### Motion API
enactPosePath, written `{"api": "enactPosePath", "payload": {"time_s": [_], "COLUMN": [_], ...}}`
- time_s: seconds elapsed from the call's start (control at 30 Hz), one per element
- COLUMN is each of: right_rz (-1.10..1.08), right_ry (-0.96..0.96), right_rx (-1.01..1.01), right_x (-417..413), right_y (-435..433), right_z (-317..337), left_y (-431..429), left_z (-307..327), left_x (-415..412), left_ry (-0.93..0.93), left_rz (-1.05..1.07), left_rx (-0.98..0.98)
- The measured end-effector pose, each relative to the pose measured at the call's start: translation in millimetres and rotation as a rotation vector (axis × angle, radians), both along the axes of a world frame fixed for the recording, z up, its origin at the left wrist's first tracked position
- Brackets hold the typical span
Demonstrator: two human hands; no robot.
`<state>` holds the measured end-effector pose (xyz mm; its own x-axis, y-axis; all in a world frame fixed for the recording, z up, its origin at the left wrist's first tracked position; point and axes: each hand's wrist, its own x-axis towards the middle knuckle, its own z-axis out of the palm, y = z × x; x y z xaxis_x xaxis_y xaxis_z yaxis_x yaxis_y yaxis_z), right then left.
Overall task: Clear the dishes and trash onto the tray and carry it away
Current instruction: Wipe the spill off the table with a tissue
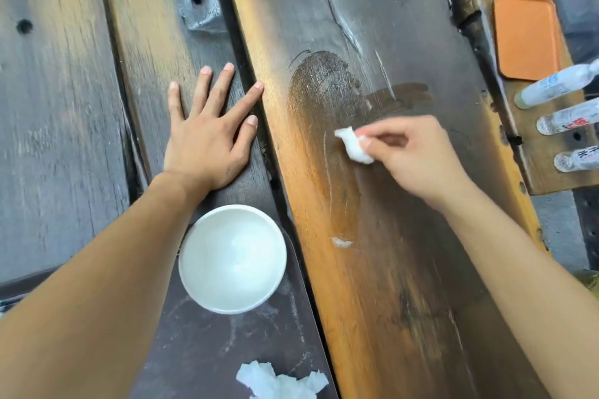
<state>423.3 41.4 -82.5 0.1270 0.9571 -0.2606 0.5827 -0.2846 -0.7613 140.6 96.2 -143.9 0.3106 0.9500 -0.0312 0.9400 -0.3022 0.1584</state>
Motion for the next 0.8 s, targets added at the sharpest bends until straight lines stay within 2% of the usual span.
{"api": "enactPosePath", "payload": {"time_s": [0.07,0.2,0.27,0.33,0.37,0.43,0.53,0.6,0.67,0.8], "right_rz": [0.058,0.22,0.486,0.754,0.822,0.781,0.34,0.146,0.155,0.436], "right_ry": [-0.192,-0.298,-0.299,-0.256,-0.233,-0.17,-0.132,-0.187,-0.234,-0.25], "right_rx": [0.039,0.13,0.124,-0.012,-0.09,-0.128,0.058,0.079,0.064,0.112], "right_x": [-10,-28,-27,-25,-23,-17,-8,-10,-18,-48], "right_y": [15,17,3,-14,-20,-19,14,39,49,28], "right_z": [-5,-10,-4,5,8,12,6,1,-9,-12], "left_y": [1,1,1,1,1,1,2,1,1,1], "left_z": [0,-2,-1,-1,0,0,-1,-2,-3,-3], "left_x": [0,-1,0,0,0,0,0,-1,-1,-1], "left_ry": [-0.005,-0.003,-0.003,-0.002,0.0,0.0,0.003,0.005,0.007,0.001], "left_rz": [-0.001,0.002,0.001,0.001,0.001,0.001,-0.001,-0.001,-0.002,-0.001], "left_rx": [0.0,0.003,0.0,-0.003,-0.003,-0.007,-0.012,-0.009,-0.007,-0.014]}}
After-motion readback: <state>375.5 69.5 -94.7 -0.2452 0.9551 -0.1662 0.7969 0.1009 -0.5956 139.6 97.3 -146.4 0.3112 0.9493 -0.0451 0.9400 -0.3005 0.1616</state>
